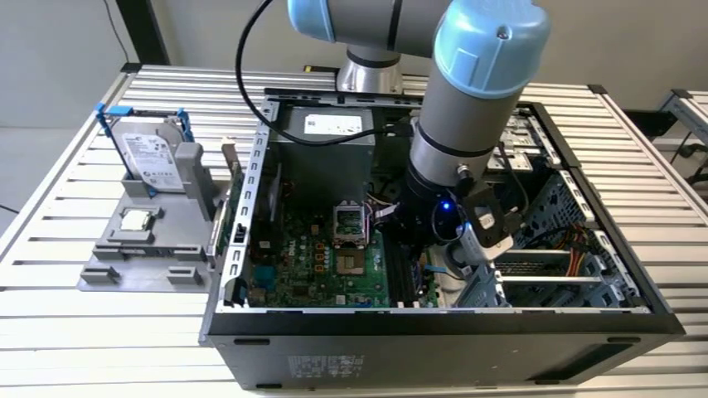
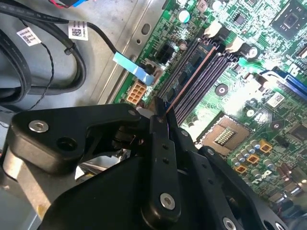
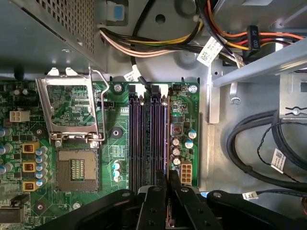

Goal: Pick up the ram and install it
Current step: 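Insert the ram into the slot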

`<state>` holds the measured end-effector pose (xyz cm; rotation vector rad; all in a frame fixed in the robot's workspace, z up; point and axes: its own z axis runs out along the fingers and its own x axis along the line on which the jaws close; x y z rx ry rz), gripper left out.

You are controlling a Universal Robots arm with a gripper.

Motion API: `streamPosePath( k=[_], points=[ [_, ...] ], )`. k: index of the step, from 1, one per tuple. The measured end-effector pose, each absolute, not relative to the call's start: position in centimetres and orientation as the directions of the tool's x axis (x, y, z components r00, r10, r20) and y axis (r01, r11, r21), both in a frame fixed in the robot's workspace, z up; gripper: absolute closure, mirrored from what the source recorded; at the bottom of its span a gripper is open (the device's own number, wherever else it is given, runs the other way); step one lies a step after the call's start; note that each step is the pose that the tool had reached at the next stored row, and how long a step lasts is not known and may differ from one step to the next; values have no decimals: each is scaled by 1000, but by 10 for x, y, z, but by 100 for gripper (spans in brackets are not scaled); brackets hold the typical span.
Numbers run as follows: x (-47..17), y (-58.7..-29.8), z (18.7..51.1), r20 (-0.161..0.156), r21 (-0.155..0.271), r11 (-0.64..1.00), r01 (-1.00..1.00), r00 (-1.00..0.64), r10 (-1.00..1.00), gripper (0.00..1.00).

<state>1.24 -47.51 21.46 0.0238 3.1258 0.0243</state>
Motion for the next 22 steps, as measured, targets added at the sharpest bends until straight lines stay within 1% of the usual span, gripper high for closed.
streamPosePath(
  k=[22],
  points=[
    [11, -477, 212, -15, 16, 1000, 13, -1000, 13, 100]
  ],
)
